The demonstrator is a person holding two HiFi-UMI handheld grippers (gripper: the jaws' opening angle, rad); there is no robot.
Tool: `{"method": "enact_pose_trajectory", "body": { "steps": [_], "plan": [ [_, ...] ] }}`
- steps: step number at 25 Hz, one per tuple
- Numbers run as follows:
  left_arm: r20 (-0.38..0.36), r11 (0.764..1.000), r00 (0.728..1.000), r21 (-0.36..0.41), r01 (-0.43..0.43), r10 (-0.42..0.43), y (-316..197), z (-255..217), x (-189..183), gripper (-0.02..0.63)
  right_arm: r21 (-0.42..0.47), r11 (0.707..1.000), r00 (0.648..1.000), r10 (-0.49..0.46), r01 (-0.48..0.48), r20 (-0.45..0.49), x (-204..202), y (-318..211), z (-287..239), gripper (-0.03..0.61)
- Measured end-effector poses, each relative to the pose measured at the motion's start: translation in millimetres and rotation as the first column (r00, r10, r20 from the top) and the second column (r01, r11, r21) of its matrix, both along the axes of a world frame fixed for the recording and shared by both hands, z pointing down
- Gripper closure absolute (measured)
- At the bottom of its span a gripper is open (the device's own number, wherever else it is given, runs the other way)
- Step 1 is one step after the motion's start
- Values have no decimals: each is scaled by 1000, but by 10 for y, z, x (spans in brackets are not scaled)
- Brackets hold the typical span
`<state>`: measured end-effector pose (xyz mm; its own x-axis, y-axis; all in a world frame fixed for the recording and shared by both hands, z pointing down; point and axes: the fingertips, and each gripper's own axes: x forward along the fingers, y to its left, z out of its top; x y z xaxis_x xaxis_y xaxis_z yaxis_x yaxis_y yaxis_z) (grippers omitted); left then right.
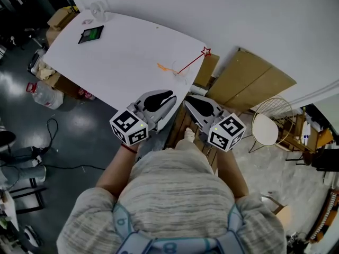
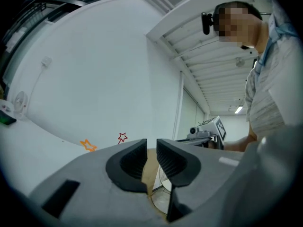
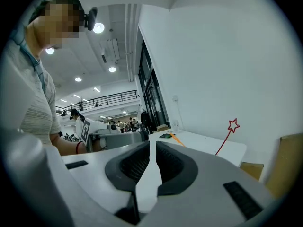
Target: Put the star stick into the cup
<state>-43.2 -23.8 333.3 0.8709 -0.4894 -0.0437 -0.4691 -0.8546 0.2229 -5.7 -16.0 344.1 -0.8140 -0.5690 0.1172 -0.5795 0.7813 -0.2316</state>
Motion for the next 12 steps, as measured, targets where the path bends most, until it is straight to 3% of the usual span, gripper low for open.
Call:
{"method": "enact_pose_trajectory", "body": {
  "steps": [3, 12],
  "plan": [
    [-23, 1000, 1000, 16, 0, 0, 112, -64, -48, 584, 16, 1000, 1000, -25, 25, -11, -75, 104, -50, 543],
    [-39, 1000, 999, 4, 16, -16, 343, -5, -71, 592, 22, 1000, 1000, 3, -4, 16, -78, 318, -159, 569]
  ]
}}
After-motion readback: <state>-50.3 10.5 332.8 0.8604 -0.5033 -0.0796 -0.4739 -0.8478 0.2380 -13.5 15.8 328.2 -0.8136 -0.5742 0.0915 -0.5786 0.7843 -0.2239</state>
